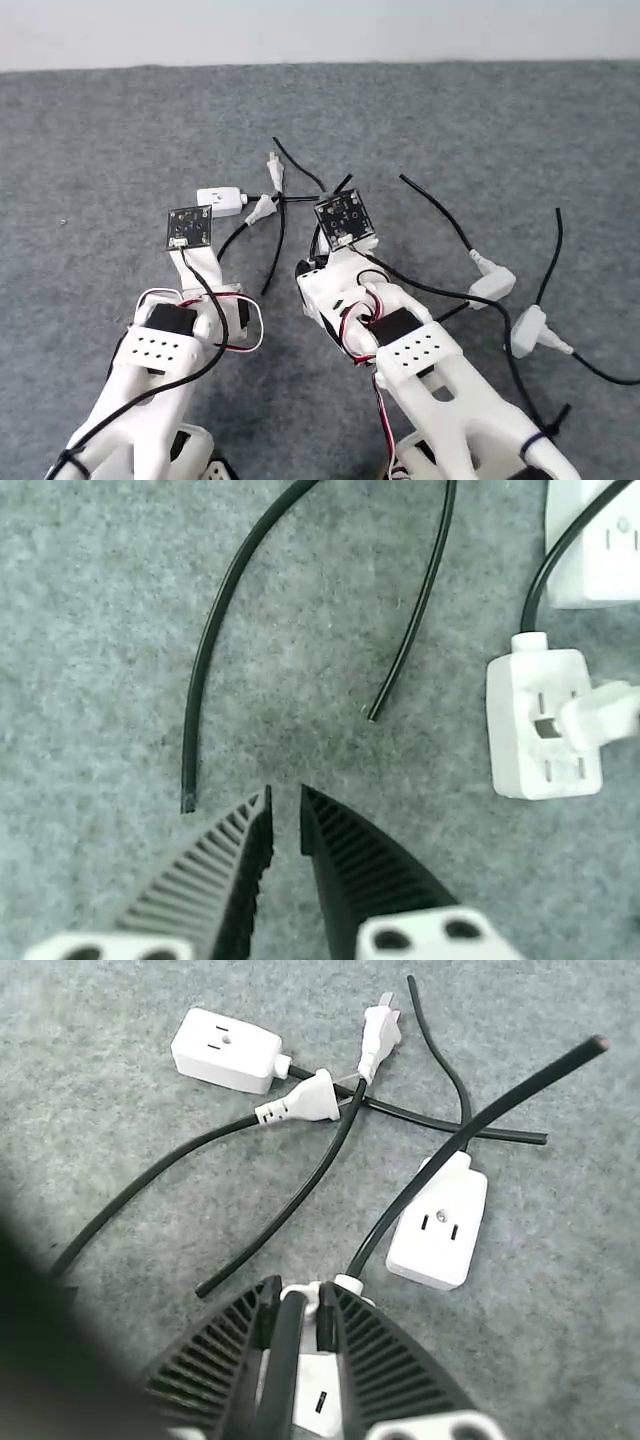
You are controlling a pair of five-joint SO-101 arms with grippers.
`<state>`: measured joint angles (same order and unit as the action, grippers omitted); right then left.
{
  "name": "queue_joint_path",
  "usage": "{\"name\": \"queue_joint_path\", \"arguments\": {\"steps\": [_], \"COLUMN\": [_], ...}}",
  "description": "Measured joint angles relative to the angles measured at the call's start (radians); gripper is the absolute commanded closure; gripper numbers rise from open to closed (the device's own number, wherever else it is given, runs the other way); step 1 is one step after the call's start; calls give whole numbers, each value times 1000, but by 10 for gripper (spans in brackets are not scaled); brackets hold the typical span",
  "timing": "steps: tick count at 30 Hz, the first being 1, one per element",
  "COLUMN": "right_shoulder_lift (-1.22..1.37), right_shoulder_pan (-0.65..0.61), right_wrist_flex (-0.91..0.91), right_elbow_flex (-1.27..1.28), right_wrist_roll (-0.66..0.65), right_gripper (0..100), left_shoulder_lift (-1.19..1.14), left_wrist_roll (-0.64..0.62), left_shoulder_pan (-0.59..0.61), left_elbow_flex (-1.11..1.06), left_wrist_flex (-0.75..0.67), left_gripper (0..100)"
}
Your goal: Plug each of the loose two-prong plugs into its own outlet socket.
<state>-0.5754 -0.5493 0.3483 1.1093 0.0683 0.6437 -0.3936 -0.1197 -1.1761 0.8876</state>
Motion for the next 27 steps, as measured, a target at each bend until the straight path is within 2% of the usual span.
{"name": "queue_joint_path", "arguments": {"steps": [27], "right_shoulder_lift": [109], "right_shoulder_pan": [32], "right_wrist_flex": [-40], "right_elbow_flex": [-52], "right_wrist_roll": [-5], "right_gripper": [991], "left_shoulder_lift": [0], "left_wrist_roll": [0], "left_shoulder_pan": [0], "left_elbow_flex": [0], "left_wrist_flex": [0], "left_gripper": [957]}}
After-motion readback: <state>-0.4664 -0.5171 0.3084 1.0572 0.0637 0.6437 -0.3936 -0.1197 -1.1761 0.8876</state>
